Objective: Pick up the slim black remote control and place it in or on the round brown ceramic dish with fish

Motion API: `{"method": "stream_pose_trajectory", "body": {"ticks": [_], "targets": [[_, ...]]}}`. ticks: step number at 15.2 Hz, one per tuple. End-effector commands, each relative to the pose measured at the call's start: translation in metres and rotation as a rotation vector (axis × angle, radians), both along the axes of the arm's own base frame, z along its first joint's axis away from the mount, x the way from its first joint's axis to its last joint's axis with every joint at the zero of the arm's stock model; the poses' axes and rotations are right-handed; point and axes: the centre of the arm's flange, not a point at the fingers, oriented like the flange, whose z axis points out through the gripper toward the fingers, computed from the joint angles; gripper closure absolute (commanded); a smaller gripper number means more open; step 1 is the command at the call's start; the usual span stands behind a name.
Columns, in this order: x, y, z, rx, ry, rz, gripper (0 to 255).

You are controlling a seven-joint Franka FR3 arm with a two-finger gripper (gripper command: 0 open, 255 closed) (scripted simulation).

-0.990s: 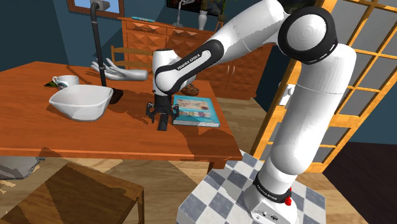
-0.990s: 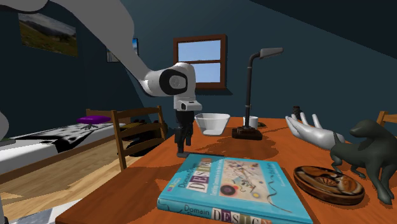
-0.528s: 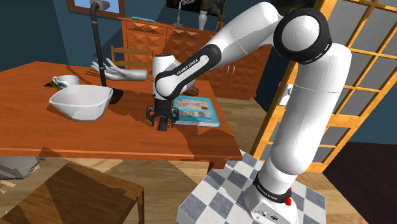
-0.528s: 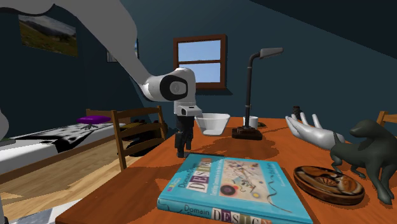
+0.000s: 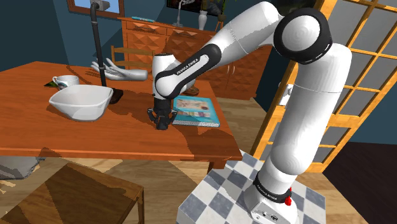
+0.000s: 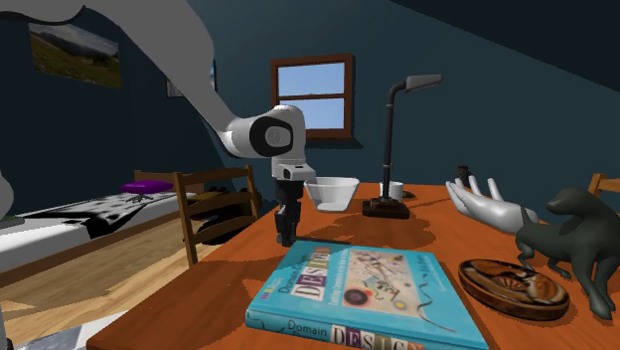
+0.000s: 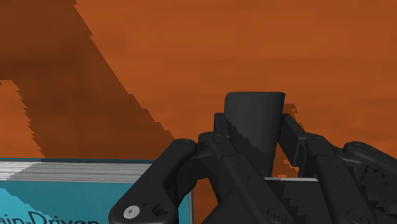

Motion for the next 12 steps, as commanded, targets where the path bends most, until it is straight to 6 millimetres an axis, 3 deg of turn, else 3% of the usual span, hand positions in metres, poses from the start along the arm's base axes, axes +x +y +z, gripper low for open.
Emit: {"method": "stream_pose_trajectory", "body": {"ticks": [1, 5, 12], "targets": [[-0.001, -0.001, -0.003, -0.001, 0.006, -0.001, 255], [-0.001, -0.001, -0.002, -0.001, 0.006, -0.001, 255], [-0.001, -0.001, 0.035, -0.001, 0.006, -0.001, 255]]}}
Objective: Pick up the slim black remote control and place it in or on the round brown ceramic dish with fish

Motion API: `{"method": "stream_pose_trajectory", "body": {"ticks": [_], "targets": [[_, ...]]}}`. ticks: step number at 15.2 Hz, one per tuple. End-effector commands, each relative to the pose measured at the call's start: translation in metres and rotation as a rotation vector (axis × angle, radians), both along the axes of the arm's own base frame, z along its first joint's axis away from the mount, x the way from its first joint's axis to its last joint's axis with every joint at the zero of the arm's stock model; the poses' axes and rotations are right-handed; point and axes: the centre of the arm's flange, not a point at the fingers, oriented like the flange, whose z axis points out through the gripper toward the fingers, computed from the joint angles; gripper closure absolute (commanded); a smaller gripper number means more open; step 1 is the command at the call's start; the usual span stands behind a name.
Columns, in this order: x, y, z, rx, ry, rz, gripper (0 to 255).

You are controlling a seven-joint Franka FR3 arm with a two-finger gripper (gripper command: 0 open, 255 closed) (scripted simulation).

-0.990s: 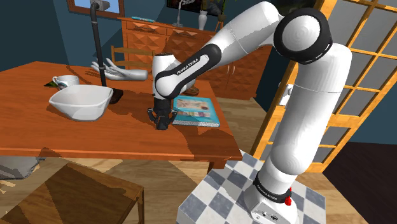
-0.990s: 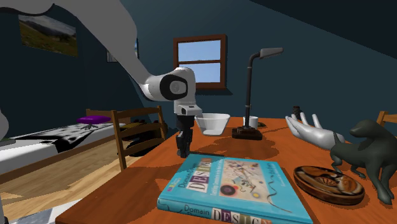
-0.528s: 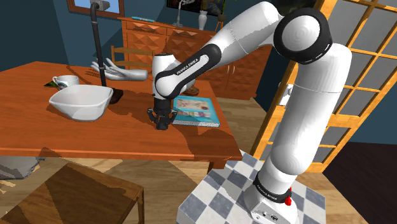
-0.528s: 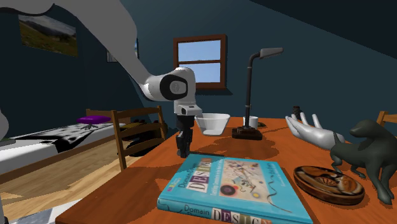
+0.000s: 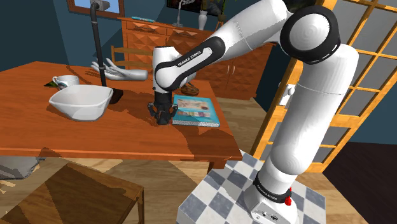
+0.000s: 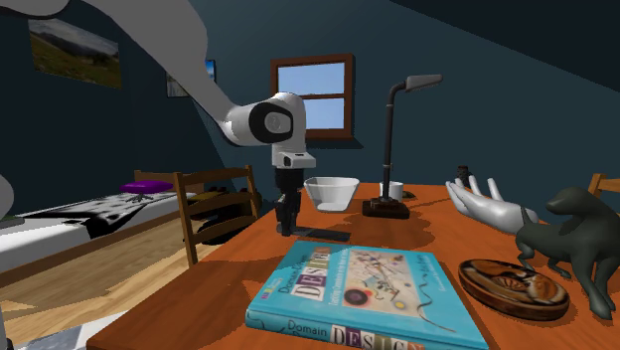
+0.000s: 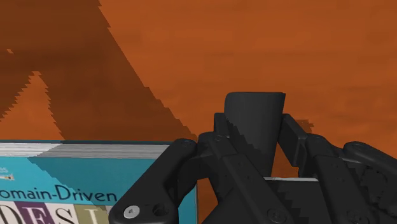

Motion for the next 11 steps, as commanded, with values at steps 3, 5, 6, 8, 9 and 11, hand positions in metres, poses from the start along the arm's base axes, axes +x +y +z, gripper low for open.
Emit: {"method": "stream_pose_trajectory", "body": {"ticks": [3, 5, 6, 8, 9, 11], "targets": [[-0.001, 0.001, 0.021, 0.000, 0.000, 0.000, 255], [-0.001, 0.001, 0.032, 0.000, 0.000, 0.000, 255], [-0.001, 0.001, 0.037, 0.000, 0.000, 0.000, 255], [-0.001, 0.001, 0.048, 0.000, 0.000, 0.000, 255], [-0.001, 0.001, 0.053, 0.000, 0.000, 0.000, 255], [-0.001, 0.001, 0.063, 0.000, 0.000, 0.000, 255]]}}
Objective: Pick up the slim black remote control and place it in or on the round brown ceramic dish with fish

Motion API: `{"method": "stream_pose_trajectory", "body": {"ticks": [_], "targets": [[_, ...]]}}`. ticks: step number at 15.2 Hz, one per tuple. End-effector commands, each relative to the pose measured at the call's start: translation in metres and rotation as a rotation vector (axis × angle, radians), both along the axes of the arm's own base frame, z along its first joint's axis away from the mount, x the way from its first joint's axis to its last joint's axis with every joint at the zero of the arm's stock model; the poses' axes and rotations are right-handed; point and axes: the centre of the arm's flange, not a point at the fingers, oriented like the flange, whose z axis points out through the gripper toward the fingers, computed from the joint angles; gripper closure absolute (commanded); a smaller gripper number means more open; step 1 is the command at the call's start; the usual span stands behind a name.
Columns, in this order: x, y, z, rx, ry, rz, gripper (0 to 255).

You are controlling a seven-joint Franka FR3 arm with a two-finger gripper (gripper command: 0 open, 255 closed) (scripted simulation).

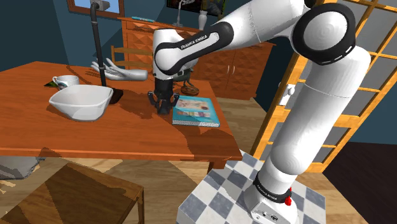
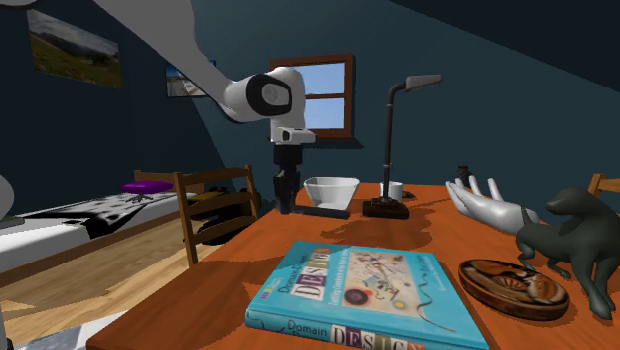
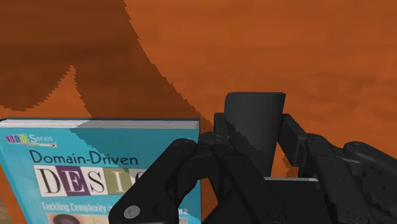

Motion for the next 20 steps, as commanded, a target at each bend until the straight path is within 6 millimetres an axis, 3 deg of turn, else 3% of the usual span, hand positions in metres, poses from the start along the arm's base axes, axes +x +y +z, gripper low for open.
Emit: {"method": "stream_pose_trajectory", "body": {"ticks": [1, 5, 20], "targets": [[0.000, 0.000, 0.010, 0.000, 0.000, 0.000, 255], [0.000, 0.000, 0.029, 0.000, 0.000, 0.000, 255], [0.064, -0.187, 0.024, 0.000, 0.000, 0.000, 255]]}}
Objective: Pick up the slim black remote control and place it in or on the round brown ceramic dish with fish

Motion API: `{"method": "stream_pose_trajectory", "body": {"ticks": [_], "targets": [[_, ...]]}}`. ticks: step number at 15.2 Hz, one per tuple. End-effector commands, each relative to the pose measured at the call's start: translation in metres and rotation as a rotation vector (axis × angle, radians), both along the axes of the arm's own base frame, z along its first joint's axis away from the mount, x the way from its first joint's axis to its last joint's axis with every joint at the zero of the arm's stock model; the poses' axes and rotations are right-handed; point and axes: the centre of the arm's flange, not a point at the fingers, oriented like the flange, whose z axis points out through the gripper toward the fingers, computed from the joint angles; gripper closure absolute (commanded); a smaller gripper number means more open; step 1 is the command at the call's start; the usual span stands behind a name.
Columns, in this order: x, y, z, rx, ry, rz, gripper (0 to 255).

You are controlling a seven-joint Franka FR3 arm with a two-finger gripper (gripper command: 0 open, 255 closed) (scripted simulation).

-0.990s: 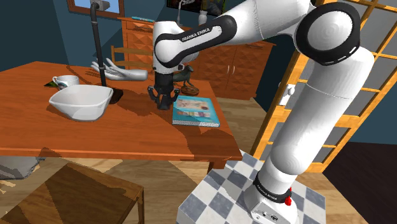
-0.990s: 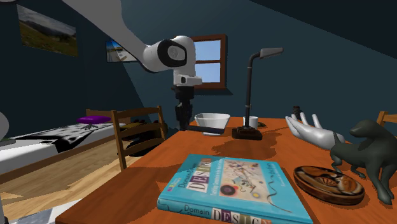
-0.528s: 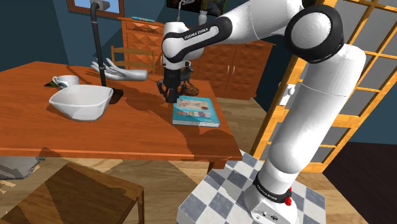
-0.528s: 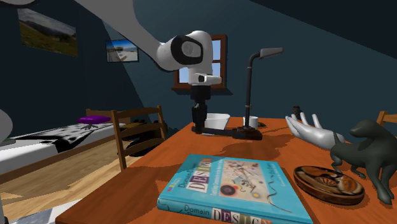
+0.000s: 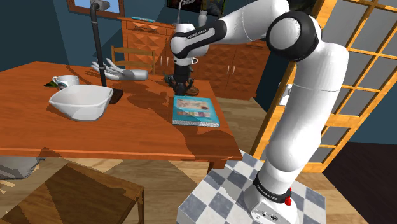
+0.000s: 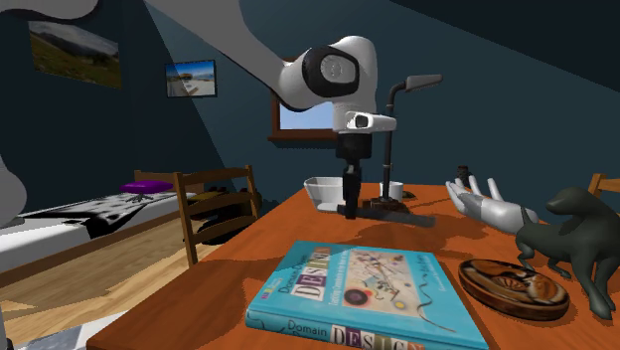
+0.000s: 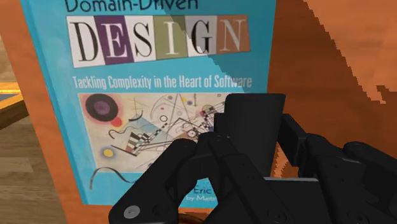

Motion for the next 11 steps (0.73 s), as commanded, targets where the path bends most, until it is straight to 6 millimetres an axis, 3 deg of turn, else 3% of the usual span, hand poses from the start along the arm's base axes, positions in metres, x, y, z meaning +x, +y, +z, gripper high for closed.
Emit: {"method": "stream_pose_trajectory", "body": {"ticks": [1, 11], "targets": [[0.010, -0.024, 0.001, 0.000, -0.001, 0.001, 255], [0.052, -0.149, -0.003, 0.000, -0.001, 0.001, 255]]}}
